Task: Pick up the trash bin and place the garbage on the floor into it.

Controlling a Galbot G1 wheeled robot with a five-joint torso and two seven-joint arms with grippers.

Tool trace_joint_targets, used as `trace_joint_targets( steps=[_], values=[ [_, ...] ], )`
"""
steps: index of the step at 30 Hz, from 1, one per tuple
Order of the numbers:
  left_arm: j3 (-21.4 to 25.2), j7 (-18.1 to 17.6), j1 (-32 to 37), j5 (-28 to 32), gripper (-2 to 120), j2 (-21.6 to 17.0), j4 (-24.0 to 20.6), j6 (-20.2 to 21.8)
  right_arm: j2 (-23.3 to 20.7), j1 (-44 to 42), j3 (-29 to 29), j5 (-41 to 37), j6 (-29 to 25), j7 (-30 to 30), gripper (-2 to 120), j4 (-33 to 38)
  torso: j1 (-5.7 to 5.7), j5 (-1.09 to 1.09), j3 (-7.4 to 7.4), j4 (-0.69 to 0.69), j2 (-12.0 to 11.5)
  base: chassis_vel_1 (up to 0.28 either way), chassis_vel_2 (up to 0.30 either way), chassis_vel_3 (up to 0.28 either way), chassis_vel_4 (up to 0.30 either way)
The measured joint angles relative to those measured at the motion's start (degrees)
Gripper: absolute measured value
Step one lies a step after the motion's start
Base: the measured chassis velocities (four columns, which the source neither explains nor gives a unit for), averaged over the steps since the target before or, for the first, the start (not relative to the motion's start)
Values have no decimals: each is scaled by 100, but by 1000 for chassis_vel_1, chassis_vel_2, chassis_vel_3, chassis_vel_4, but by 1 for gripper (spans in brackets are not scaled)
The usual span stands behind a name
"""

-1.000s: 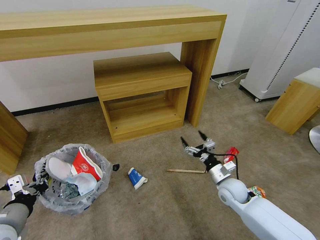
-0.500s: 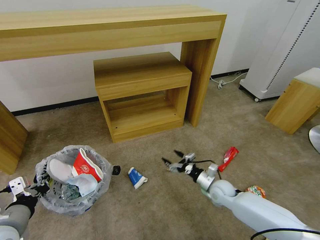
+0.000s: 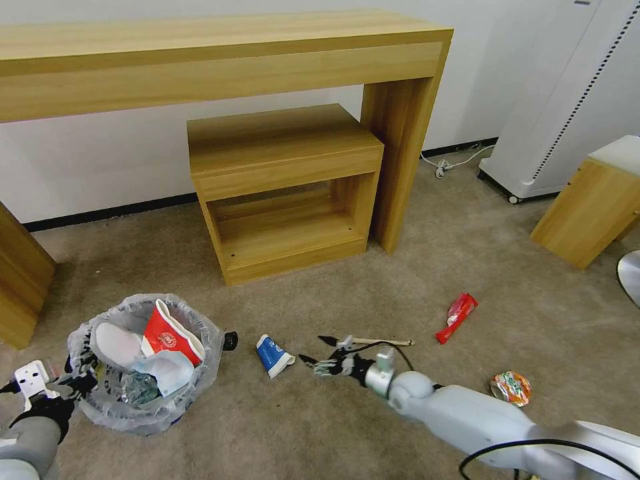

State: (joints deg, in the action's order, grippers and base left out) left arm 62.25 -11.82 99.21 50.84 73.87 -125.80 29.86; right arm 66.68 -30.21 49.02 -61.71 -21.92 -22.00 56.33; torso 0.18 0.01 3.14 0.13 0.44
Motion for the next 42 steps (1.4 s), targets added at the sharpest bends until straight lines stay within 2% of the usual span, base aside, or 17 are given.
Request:
trace_joint_targets(
  steps=[5,8,21,35,42],
  values=[
    [4,4,4,-2,1,-16,0,-32,445,3,34,167,-20,48,88,-477,0,0,0,0,0,0,0,0,0],
    [-2,5,8,-3,1,-14,-9,-40,540,5,16,228,-31,55,86,-657,0,0,0,1,0,0,0,0,0],
    [-62,12,85,-8,1,-21,-147,-69,783,36,-55,410,-46,28,84,-1214,0,0,0,2,0,0,0,0,0],
    [-103,19,151,-9,1,13,-244,-133,1106,50,55,598,33,16,65,-1725,0,-1,0,1,0,0,0,0,0],
    [-132,24,156,-7,1,26,-291,-137,1225,129,136,637,30,-52,64,-1968,0,0,0,1,0,0,0,0,0]
  ],
)
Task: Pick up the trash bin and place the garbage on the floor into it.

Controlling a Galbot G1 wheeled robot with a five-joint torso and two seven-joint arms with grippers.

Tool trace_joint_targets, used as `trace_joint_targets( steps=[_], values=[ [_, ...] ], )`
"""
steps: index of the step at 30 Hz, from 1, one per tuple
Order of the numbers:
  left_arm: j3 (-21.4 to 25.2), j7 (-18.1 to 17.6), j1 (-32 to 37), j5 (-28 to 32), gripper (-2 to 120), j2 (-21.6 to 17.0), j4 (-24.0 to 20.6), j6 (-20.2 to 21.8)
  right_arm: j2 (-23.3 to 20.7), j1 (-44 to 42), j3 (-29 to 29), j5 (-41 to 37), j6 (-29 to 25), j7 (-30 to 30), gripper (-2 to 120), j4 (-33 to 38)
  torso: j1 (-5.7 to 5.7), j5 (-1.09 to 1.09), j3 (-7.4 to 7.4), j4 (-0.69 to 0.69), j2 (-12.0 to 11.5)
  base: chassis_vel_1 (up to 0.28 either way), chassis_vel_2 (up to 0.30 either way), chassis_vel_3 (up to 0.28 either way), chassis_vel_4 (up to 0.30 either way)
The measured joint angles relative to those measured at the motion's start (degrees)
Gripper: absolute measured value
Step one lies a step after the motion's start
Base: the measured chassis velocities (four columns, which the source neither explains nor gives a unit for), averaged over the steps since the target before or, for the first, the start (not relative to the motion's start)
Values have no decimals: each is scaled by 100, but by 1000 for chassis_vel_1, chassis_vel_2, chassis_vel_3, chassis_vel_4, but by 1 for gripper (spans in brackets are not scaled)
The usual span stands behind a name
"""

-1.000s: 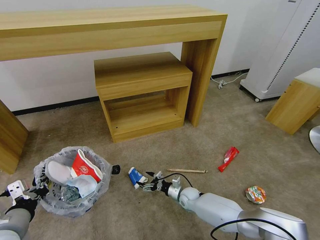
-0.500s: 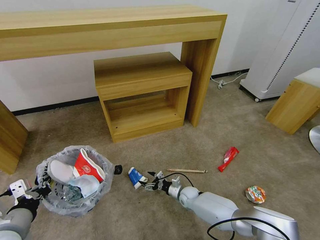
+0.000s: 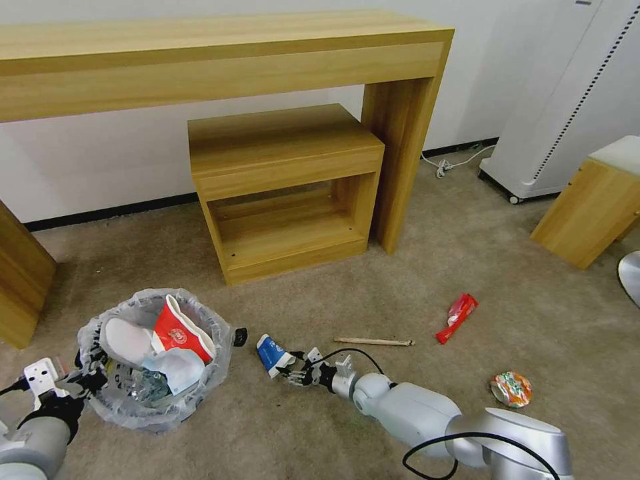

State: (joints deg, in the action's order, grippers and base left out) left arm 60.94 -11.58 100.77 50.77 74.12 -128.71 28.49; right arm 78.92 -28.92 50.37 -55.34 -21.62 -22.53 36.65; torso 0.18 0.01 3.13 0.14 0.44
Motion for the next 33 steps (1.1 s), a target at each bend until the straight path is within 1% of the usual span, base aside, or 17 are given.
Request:
trace_joint_targets(
  steps=[6,8,9,12,13,16,17,18,20,25,26,28,29,30,32,33],
  values=[
    [-20,7,1,3,1,14,-16,-14,201,72,-10,109,-35,-100,59,-342,0,0,0,0,0,0,0,0,0],
    [-20,15,-1,15,1,-1,-16,-30,290,96,-24,179,-48,-154,49,-479,0,0,0,-1,0,0,0,0,0],
    [-20,15,-1,15,1,-1,-16,-30,290,96,-24,179,-48,-154,49,-479,0,0,0,-1,0,0,0,0,0],
    [-37,22,-19,26,1,-13,-15,-36,356,106,-39,253,-59,-181,36,-572,0,0,0,0,0,0,0,0,0],
    [-37,22,-19,26,1,-13,-15,-36,356,106,-39,253,-59,-181,36,-572,0,0,0,0,0,0,0,0,0],
    [-69,24,-34,34,1,-20,-31,-41,451,109,-110,416,-103,-226,22,-740,0,0,0,0,0,0,0,0,0],
    [-69,24,-34,34,1,-20,-31,-41,451,109,-110,416,-103,-226,22,-740,0,0,0,0,0,0,0,0,0],
    [-71,27,-26,36,1,-20,-39,-43,495,109,-162,482,-123,-247,15,-796,0,0,0,0,0,0,0,0,0],
    [-61,28,-5,51,1,-27,-58,-48,537,105,-204,552,-155,-293,6,-838,0,0,0,-1,0,0,0,0,0],
    [-34,34,14,69,1,-37,-64,-51,511,91,-227,589,-210,-324,1,-779,0,-1,0,-1,0,0,0,0,0],
    [-37,37,9,64,1,-45,-18,-52,409,80,-228,567,-244,-337,0,-625,0,-1,0,-1,0,0,0,0,0],
    [-77,37,-36,49,1,-94,88,-52,84,37,-225,356,-265,-250,0,-58,0,-1,0,-1,0,0,0,0,0],
    [-77,37,-36,49,1,-94,88,-52,84,37,-225,356,-265,-250,0,-58,0,-1,0,-1,0,0,0,0,0],
    [-137,36,-91,48,1,-126,159,-52,-229,0,-226,173,-263,-121,0,497,0,-1,0,0,0,0,0,0,0],
    [-232,30,-134,48,1,-127,208,-37,-746,-85,-373,-6,-272,6,0,1361,0,-3,0,-1,0,0,0,0,0],
    [-232,30,-134,48,1,-127,208,-37,-746,-85,-373,-6,-272,6,0,1361,0,-3,0,-1,0,0,0,0,0]
  ],
)
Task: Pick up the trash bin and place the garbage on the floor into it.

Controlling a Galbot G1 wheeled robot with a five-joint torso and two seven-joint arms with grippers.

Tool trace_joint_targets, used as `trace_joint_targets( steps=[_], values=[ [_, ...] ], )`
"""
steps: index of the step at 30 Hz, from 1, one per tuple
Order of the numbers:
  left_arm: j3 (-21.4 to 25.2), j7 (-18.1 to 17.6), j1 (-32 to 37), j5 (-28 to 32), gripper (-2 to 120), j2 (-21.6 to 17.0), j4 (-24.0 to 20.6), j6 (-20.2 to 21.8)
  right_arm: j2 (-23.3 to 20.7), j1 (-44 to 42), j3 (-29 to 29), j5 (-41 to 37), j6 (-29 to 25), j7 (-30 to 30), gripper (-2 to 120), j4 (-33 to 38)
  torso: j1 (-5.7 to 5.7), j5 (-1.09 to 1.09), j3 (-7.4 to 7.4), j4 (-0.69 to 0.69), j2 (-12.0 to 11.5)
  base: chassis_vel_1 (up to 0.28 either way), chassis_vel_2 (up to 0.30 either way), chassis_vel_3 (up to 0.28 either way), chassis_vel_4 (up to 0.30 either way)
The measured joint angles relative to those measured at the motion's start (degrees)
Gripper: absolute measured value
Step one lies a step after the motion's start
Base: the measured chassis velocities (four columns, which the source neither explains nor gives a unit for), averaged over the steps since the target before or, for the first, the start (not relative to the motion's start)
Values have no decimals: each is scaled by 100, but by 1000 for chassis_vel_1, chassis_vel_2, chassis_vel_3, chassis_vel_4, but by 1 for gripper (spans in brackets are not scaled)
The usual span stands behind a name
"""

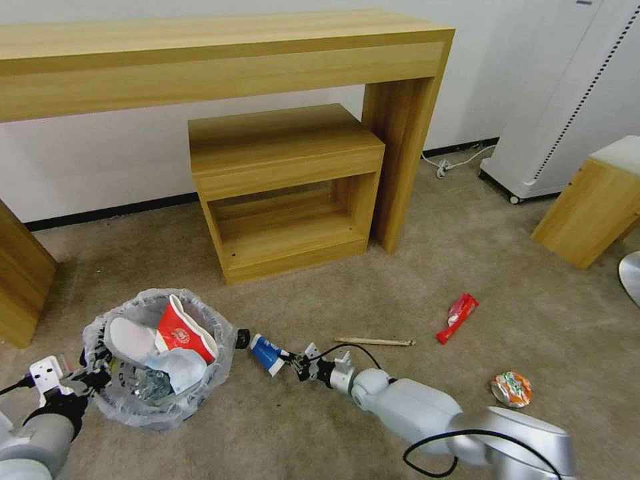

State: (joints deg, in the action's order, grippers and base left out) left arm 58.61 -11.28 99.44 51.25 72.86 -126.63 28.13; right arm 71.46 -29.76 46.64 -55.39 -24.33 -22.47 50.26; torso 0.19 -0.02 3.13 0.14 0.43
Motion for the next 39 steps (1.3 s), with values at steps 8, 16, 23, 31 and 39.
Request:
trace_joint_targets(
  steps=[8,16,23,31,39],
  values=[
    [-133,-18,-19,19,1,-51,-41,54,-1626,-137,-823,-30,-100,181,0,2134,0,1,0,5,0,0,0,0,0],
    [-198,-39,-41,-5,1,-54,-169,100,-2558,162,-1064,-252,194,390,0,4643,0,1,0,0,0,0,0,0,0],
    [-189,-57,-19,-7,1,-51,-295,129,-2738,893,-309,-408,273,471,0,5563,0,3,0,1,0,0,0,0,0],
    [-158,-84,45,-6,1,14,-485,149,-2308,1865,683,-555,272,469,0,5479,0,4,0,0,1,0,0,0,0],
    [-89,-112,194,11,1,72,-728,166,-1898,2104,1248,-546,286,518,0,5095,0,3,0,1,0,0,0,0,0]
  ],
)
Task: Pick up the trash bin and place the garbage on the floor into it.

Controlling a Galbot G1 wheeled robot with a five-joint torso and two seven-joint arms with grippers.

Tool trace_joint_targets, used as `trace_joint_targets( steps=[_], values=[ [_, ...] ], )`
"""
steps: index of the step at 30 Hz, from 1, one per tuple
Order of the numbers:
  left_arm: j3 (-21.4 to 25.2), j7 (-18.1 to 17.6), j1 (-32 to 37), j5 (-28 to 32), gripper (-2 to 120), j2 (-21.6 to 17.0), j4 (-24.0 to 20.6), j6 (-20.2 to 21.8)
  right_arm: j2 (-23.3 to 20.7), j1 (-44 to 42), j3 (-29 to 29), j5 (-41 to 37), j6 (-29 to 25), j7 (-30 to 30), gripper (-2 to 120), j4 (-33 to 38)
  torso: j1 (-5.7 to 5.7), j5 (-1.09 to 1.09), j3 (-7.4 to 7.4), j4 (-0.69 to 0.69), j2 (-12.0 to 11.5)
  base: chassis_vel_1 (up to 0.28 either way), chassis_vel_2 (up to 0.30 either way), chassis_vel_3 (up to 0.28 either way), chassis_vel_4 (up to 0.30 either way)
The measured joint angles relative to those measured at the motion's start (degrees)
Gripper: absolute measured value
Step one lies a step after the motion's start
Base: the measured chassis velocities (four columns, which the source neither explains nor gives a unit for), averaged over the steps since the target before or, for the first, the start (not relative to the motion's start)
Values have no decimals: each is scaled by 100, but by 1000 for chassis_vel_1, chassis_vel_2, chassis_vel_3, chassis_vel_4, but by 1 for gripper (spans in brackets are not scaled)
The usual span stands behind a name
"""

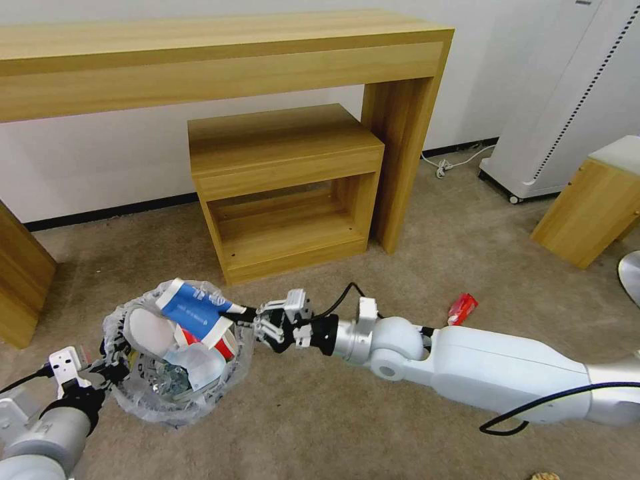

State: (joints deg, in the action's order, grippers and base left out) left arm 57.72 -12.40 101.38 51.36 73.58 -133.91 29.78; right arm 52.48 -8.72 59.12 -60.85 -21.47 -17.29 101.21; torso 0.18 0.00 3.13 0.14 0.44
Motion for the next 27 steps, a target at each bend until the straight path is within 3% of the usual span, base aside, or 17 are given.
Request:
trace_joint_targets(
  steps=[17,27],
  values=[
    [17,-53,172,48,1,76,-347,48,1087,195,598,123,154,288,0,-989,0,0,0,0,0,0,0,0,0],
    [-14,-65,183,38,1,55,-384,52,1317,413,887,36,307,493,0,-1091,0,0,0,-1,0,0,0,0,0]
  ],
)
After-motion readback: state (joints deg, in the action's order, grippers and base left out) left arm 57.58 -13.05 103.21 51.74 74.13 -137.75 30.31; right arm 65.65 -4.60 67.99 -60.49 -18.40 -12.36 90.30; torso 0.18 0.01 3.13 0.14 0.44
